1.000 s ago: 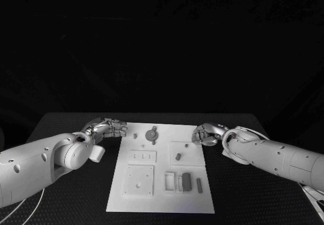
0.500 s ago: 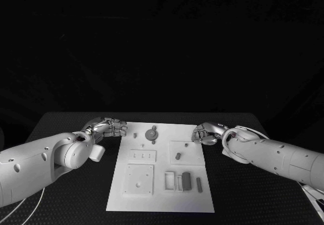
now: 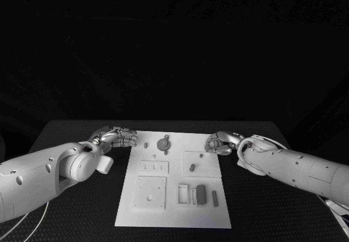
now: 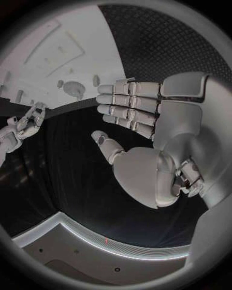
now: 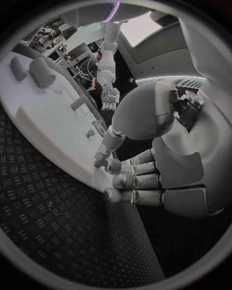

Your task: Assemble the parts on the task board

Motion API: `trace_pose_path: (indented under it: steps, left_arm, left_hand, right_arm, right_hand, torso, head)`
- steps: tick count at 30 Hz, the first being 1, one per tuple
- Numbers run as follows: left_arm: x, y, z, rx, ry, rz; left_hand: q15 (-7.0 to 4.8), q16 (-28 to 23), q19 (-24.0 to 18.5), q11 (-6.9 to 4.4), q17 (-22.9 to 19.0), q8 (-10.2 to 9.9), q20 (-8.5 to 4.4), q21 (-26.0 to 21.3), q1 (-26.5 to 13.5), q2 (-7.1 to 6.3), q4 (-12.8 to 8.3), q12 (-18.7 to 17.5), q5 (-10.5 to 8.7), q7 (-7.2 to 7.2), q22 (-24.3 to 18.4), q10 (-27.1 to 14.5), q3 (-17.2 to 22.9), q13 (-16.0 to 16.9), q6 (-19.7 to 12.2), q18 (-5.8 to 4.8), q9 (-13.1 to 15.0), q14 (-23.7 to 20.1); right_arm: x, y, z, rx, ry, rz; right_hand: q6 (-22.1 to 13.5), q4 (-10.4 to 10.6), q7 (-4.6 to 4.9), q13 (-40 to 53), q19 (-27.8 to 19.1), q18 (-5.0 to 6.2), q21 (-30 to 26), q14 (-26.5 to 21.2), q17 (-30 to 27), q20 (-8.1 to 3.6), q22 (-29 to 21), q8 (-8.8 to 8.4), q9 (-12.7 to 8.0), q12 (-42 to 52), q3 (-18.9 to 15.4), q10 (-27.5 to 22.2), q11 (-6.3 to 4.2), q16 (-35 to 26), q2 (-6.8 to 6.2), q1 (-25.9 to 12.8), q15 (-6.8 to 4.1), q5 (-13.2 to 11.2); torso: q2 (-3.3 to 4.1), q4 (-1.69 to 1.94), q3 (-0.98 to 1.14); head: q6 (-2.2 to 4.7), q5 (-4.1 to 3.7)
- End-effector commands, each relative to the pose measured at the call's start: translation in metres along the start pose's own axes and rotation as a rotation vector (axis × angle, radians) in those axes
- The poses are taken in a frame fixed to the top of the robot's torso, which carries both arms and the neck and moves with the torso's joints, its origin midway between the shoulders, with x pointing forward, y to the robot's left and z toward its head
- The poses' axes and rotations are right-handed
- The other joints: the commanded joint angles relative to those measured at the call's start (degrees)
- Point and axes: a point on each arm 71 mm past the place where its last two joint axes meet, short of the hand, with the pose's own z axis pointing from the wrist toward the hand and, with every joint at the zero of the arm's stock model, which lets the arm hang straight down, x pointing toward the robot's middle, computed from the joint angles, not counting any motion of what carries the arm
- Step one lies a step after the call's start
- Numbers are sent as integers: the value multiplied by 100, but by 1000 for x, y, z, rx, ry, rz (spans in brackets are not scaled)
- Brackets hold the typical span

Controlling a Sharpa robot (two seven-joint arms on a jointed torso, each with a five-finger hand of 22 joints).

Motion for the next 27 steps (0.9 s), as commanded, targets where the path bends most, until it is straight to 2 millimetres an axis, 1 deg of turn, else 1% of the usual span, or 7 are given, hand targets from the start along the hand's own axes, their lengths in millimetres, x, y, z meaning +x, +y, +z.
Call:
trace_pose_path:
  steps: [1, 7, 9, 15, 19, 22, 27]
  left_arm:
    - [3, -1, 1, 9, 23, -1]
    - [3, -1, 1, 8, 25, -2]
    - [4, -1, 1, 7, 26, -2]
    - [3, -1, 1, 6, 26, -2]
    - [3, -1, 1, 7, 27, -2]
    - [3, -1, 1, 6, 26, -2]
    - [3, -1, 1, 6, 26, -2]
  left_hand:
    - [3, -38, 50, 7, 10, -32, 5, -19, -46, 9, 0, -32, 0, 28, 6, -39, -21, -9, -22, -32, -7, 48]
    - [4, -41, 50, 9, 11, -34, 6, -21, -50, 7, 2, -35, -1, 31, 7, -42, -23, -10, -26, -33, -8, 47]
    - [5, -44, 50, 12, 13, -37, 7, -24, -55, 3, 4, -39, -1, 35, 8, -45, -26, -11, -31, -33, -9, 47]
    - [6, -47, 50, 17, 15, -43, 7, -27, -62, 1, 9, -43, 0, 43, 9, -49, -28, -12, -39, -33, -11, 46]
    - [7, -49, 50, 18, 16, -44, 7, -27, -63, 0, 10, -44, 0, 46, 9, -50, -29, -12, -41, -33, -12, 46]
    - [7, -49, 50, 18, 17, -45, 7, -28, -63, 1, 10, -45, 0, 47, 10, -51, -28, -13, -41, -33, -12, 46]
    - [7, -51, 50, 19, 17, -46, 7, -29, -64, 0, 11, -46, 0, 49, 10, -51, -28, -13, -43, -33, -12, 45]
  right_arm:
    - [1, 0, 0, -2, -1, -1]
    - [0, -1, 1, 10, -13, 9]
    - [0, -1, 2, 11, -16, 12]
    - [1, 2, 4, 1, -28, 15]
    - [2, 4, 4, -6, -25, 17]
    - [3, 4, 5, -8, -16, 14]
    - [4, 5, 5, -14, 3, 2]
  right_hand:
    - [687, -15, -66, -9, 3, 106, 15, -5, -7, -40, 94, -20, -7, 8, -21, -500, -125, 29, -87, -54, -44, -11]
    - [551, 19, -22, -18, 4, 106, -10, -21, -15, -45, 80, -106, -37, -14, -10, -526, -84, 5, -265, -84, -12, -9]
    - [414, 45, 37, -18, -10, 106, -35, -52, -18, -39, 72, -185, -67, -29, -10, -571, -32, -14, -355, -98, 34, -10]
    - [174, 39, 129, -9, -54, 106, -85, -124, -15, -16, 66, -311, -117, -42, -13, -670, 56, -38, -488, -57, 119, -12]
    - [158, 13, 137, -6, -63, 106, -90, -134, -13, -13, 67, -317, -119, -40, -4, -682, 65, -38, -493, -19, 128, -10]
    - [184, -38, 137, 0, -70, 106, -92, -142, -8, -8, 73, -296, -111, -29, 9, -692, 67, -32, -457, 50, 135, -11]
    - [349, -135, 81, 4, -68, 106, -77, -134, 1, 2, 91, -194, -70, -1, 27, -672, 17, -9, -294, 178, 94, -10]
  torso:
    - [1, -4, -2]
    - [1, -4, -3]
    - [0, -2, -3]
    - [0, 0, -4]
    - [0, 0, -5]
    - [1, -1, -5]
    - [1, -3, -6]
  head:
    - [0, 1]
    - [6, 1]
    - [6, 2]
    - [10, 7]
    - [8, 7]
    - [7, 10]
    - [5, 11]
